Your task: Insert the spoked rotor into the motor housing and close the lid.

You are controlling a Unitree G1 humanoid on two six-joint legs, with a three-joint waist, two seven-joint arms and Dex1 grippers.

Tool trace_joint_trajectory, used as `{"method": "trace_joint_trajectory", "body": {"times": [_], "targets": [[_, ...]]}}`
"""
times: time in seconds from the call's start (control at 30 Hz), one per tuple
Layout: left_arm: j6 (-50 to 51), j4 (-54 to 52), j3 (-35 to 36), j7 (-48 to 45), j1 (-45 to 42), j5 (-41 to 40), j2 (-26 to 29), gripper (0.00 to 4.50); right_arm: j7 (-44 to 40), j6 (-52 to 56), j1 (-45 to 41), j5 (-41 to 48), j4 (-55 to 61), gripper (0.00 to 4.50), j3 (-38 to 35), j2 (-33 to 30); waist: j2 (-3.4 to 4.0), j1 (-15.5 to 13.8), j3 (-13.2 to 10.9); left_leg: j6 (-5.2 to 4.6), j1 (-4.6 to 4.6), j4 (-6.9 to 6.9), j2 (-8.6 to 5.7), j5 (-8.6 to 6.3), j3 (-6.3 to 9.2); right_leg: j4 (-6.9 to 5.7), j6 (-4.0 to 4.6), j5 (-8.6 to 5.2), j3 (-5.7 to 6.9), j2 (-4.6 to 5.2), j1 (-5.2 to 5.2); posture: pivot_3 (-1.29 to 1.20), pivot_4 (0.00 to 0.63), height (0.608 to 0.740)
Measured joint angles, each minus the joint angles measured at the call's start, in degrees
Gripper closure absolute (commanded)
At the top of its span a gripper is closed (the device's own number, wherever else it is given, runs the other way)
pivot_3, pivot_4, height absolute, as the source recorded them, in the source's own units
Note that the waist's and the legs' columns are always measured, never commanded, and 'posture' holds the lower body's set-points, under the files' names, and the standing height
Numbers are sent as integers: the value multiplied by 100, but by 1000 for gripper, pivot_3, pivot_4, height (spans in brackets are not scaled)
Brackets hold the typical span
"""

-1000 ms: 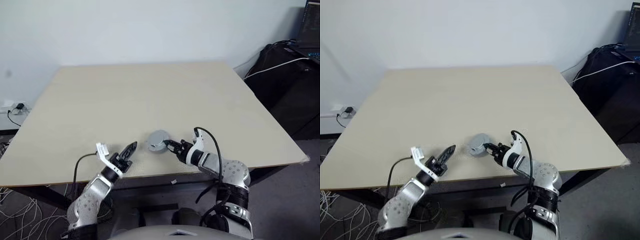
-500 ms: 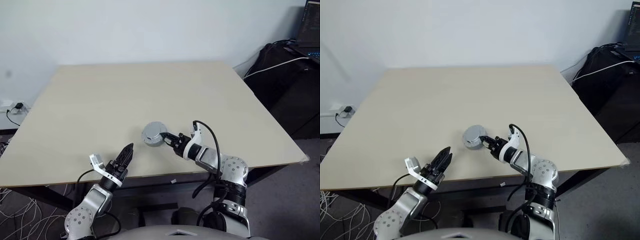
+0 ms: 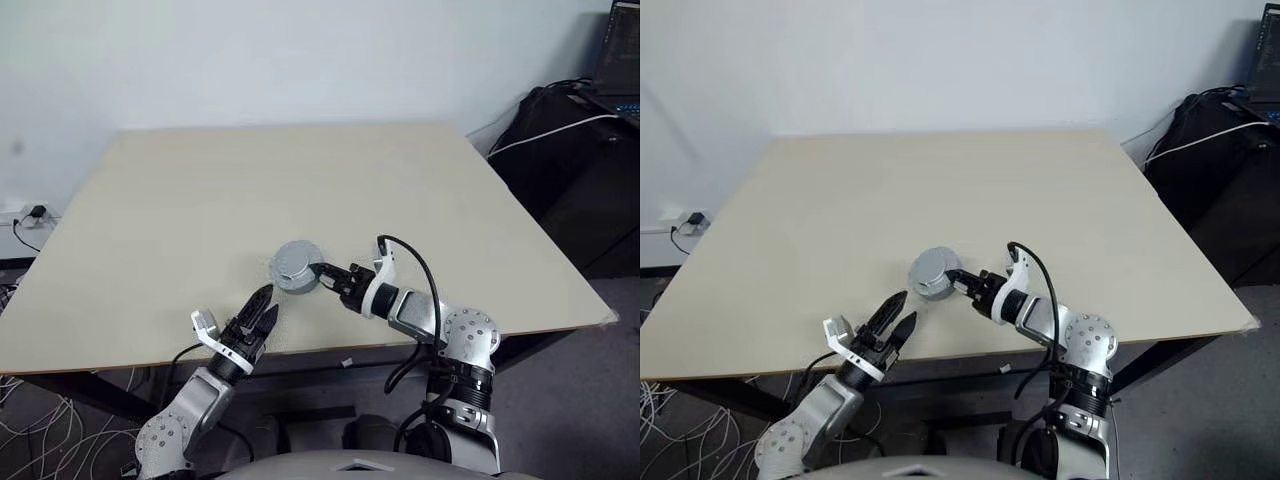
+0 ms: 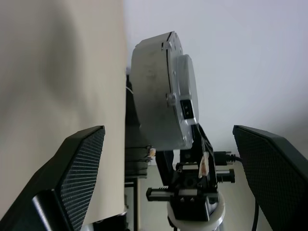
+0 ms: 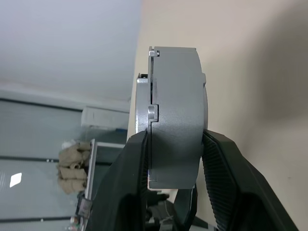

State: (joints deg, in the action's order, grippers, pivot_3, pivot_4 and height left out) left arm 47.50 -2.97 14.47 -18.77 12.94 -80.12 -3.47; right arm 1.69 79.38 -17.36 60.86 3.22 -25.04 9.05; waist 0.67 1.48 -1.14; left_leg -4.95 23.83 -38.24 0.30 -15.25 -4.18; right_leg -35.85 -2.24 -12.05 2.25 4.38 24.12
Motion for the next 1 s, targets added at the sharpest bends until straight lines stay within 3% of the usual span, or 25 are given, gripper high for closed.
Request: {"method": "trace_joint_trajectory", "body": {"times": [0.77,0.87,1.0], "targets": [[-69,268,-158,-7,-245,-331,-16,0,593,501,8,774,18,3171,4,1,-1,8,0,-2,6,1,-1,1,-7,0,0,0,-4,-4,7,0,0,740],[-76,270,-158,-9,-245,-336,-16,568,641,500,11,847,18,3171,5,1,-1,8,0,-2,6,1,-1,2,-8,0,0,0,-4,-5,7,0,0,740],[-77,271,-158,-10,-245,-375,-16,1919,728,499,14,934,18,3171,5,0,-1,9,0,-3,6,1,0,1,-7,0,0,0,-4,-5,7,0,0,740]]}}
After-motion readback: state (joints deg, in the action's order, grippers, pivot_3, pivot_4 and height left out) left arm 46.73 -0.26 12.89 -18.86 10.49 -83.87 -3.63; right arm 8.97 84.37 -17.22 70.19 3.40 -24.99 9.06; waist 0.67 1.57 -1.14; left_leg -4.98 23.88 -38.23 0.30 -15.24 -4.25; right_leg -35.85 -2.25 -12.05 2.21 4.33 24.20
